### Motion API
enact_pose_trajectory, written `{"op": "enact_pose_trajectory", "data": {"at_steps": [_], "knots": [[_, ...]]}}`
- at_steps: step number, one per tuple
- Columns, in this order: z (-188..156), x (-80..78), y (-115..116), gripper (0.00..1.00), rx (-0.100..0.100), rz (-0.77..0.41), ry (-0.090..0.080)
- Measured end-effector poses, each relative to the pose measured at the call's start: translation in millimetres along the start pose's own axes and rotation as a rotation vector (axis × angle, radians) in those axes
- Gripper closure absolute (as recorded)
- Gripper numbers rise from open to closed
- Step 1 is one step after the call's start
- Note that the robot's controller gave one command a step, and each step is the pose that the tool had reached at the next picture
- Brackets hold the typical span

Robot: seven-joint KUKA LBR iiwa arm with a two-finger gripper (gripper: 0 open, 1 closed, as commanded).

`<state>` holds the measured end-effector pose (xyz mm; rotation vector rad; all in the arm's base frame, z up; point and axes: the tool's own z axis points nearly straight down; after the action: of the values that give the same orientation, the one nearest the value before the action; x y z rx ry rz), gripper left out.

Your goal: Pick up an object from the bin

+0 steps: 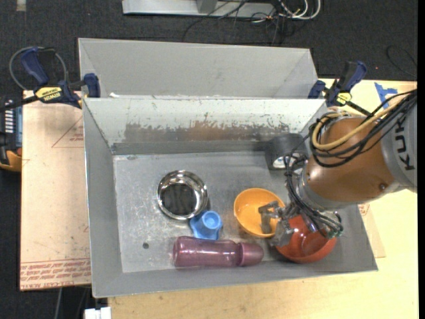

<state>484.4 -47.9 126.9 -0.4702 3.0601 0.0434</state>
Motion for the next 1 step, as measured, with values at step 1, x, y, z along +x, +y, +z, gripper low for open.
{"op": "enact_pose_trajectory", "data": {"at_steps": [1], "knots": [[-9.5,-1.5,0.4,1.0,0.001,0.0,-0.003]]}}
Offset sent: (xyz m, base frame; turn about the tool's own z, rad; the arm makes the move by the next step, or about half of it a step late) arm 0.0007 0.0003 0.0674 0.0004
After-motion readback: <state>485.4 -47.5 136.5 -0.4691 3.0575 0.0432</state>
